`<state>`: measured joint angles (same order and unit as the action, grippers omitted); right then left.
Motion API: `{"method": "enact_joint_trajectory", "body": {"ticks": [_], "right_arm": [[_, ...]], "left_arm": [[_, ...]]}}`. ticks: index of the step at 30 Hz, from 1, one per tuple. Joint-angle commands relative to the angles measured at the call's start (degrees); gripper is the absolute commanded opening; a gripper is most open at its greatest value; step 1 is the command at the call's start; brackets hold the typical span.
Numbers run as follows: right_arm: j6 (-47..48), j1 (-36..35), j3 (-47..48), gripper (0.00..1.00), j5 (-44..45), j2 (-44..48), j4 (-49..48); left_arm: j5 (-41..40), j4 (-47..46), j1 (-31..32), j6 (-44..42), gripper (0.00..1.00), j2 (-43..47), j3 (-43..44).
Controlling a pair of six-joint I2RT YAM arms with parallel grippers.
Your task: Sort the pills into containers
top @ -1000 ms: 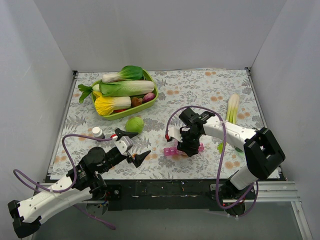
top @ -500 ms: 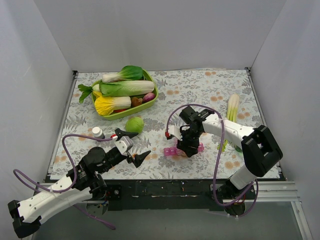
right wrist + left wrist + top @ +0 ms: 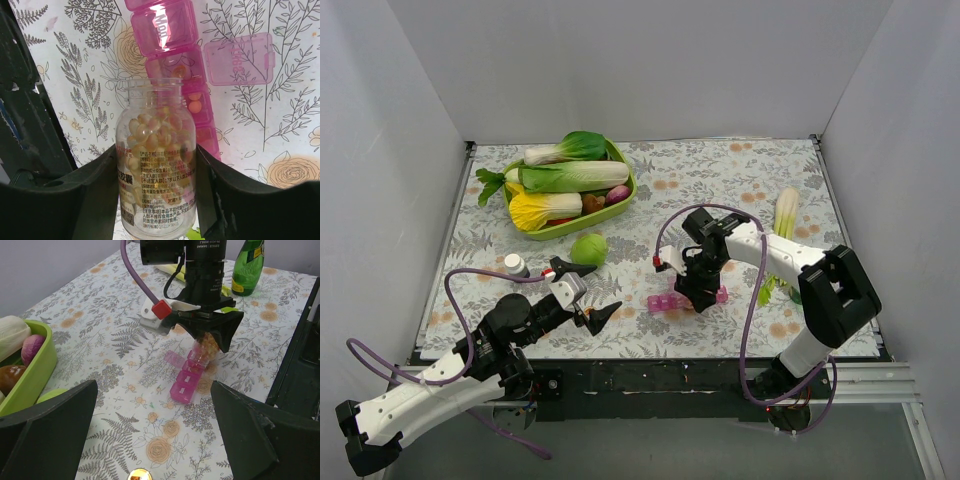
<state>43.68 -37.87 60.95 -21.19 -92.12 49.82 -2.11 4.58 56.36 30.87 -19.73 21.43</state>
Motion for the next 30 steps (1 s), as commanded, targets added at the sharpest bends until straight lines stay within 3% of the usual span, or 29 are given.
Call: {"method": "enact_joint_trajectory", "body": {"ticks": [1, 16, 30], "right_arm": [[-0.88, 0.25, 2.77, 0.01, -1.66, -0.52, 1.86], [0.96, 0.16, 0.23, 0.01, 0.88, 7.47, -2.8], [3.95, -4.93, -8.47, 0.01, 14.15, 14.77, -13.35]], "left_arm": [[0.62, 0.43, -0.2, -0.55, 0.98, 0.39, 0.63], [0.79, 0.26, -0.2, -0.46, 0.98, 0.04, 0.54], [0.7, 0.25, -0.2, -0.55, 0.98, -0.14, 0.54]]}}
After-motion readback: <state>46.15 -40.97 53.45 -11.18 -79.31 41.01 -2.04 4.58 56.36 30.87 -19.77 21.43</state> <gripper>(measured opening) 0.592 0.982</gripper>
